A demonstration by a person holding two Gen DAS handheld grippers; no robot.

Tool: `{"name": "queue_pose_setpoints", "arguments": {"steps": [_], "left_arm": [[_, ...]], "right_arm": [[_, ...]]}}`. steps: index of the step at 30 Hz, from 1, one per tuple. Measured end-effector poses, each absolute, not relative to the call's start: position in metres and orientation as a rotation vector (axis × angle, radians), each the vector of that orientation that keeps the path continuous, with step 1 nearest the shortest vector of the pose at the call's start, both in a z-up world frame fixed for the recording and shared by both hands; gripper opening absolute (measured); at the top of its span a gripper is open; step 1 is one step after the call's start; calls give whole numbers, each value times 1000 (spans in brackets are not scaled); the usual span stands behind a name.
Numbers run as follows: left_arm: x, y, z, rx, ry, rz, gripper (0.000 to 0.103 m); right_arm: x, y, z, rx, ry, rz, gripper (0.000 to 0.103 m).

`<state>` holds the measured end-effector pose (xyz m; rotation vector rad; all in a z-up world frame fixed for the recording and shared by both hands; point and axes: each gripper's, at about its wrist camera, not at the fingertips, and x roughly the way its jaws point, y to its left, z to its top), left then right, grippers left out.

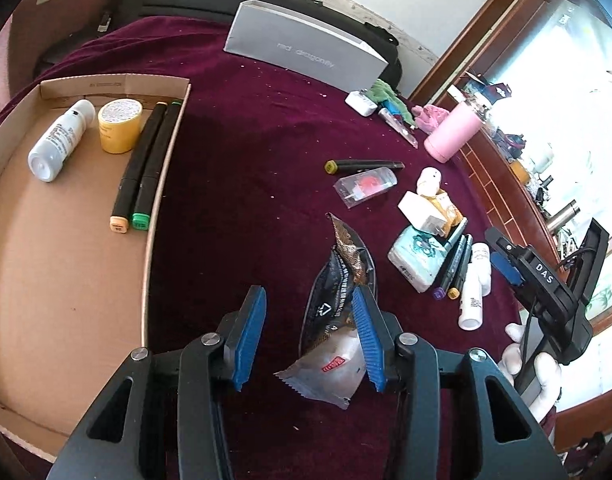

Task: Organize objects
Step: 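Grasp the black-and-white snack packet with the left tool, then lift the snack packet with the left tool while the right tool grasps the clear red-printed package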

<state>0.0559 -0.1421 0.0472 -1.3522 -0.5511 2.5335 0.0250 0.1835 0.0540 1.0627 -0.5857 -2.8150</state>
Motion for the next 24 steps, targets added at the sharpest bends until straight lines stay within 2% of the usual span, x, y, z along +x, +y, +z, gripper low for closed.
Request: {"name": "queue_pose_setpoints", "arguments": {"steps": [2,5,9,16,19,20,24], "left_arm": [[57,-143,50,-1332,-550,2531,40],[58,-141,50,-1317,-523,2531,48],[58,-126,48,-1307,-443,2518,49],[55,-99,53,-1272,-229,2591,49],[46,-84,41,-1314,-77,2594,50],[42,-78,33,-1343,-28,2592,54],[35,-60,15,-1363,57,2599,55]], "right_arm": [[25,182,54,1060,-565,-2828,62],[25,181,54,1066,-560,-2830,62],[24,181,54,1061,-561,-2828,62],[24,179,53,1068,-556,-2810,62],[24,179,53,1070,-553,-2808,62],[24,178,53,1069,-553,-2809,62],[23,179,52,1074,-550,-2814,62]]}}
